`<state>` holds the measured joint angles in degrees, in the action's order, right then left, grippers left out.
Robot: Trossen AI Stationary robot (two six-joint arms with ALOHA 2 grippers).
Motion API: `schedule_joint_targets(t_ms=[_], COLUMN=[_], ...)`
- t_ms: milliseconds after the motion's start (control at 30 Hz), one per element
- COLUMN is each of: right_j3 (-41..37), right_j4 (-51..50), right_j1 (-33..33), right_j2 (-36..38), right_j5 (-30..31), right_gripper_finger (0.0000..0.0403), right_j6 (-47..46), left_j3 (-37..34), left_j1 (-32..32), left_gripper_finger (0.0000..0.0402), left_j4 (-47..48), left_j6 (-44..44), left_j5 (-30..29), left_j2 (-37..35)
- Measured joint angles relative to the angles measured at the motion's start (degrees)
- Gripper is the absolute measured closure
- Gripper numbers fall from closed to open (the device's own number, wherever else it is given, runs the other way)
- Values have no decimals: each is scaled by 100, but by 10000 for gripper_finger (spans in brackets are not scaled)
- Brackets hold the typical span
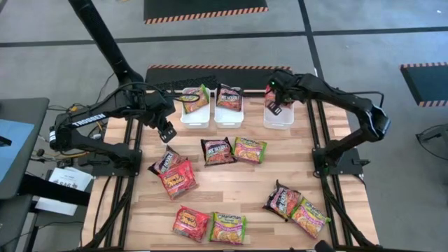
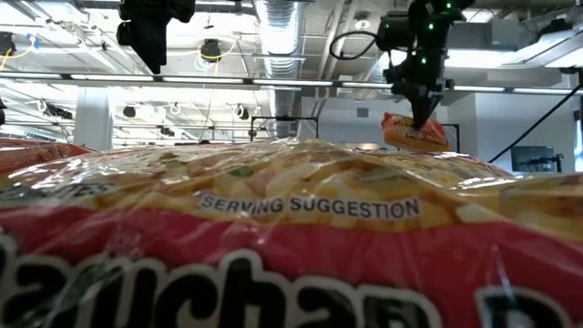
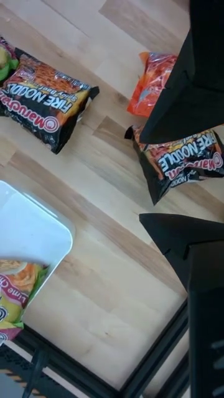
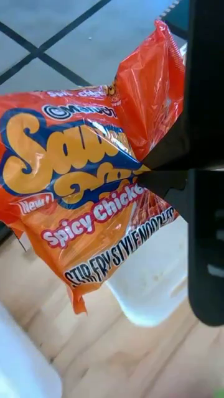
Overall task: Sort Maruchan noodles
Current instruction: Put the orange noodle pack into the right white bin
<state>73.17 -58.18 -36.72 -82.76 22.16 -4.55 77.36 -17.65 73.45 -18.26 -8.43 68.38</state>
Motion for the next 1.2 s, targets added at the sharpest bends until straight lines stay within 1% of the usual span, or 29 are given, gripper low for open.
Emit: schedule_joint_targets(t_ms=[133, 267, 500, 667, 833, 1000, 1200], right_j3=[-212, -330, -409, -408, -411, -411, -409], right_j4=[420, 490, 787, 756, 746, 729, 528], right_j1=[-205, -364, -388, -338, -219, -178, -295], right_j2=[-2, -2, -73, -389, -704, -758, -756], right_j5=[1, -9, -16, -194, -75, 161, 177], right_gripper_finger=[400, 400, 400, 399, 399, 399, 399], right_j6=[194, 226, 653, 831, 900, 911, 876], left_j3=[0, 0, 0, 0, 0, 0, 0], left_j1=[-1, -1, -1, 0, -1, 0, -2], left_gripper_finger=[223, 223, 223, 223, 223, 223, 223], left_j4=[0, -2, -2, -11, -9, -11, -9], left_j6=[0, 2, 1, 0, 1, 2, 2], left_j5=[0, 0, 0, 0, -10, -26, -131], left_j2=[-1, -2, -1, 0, -2, 0, 0])
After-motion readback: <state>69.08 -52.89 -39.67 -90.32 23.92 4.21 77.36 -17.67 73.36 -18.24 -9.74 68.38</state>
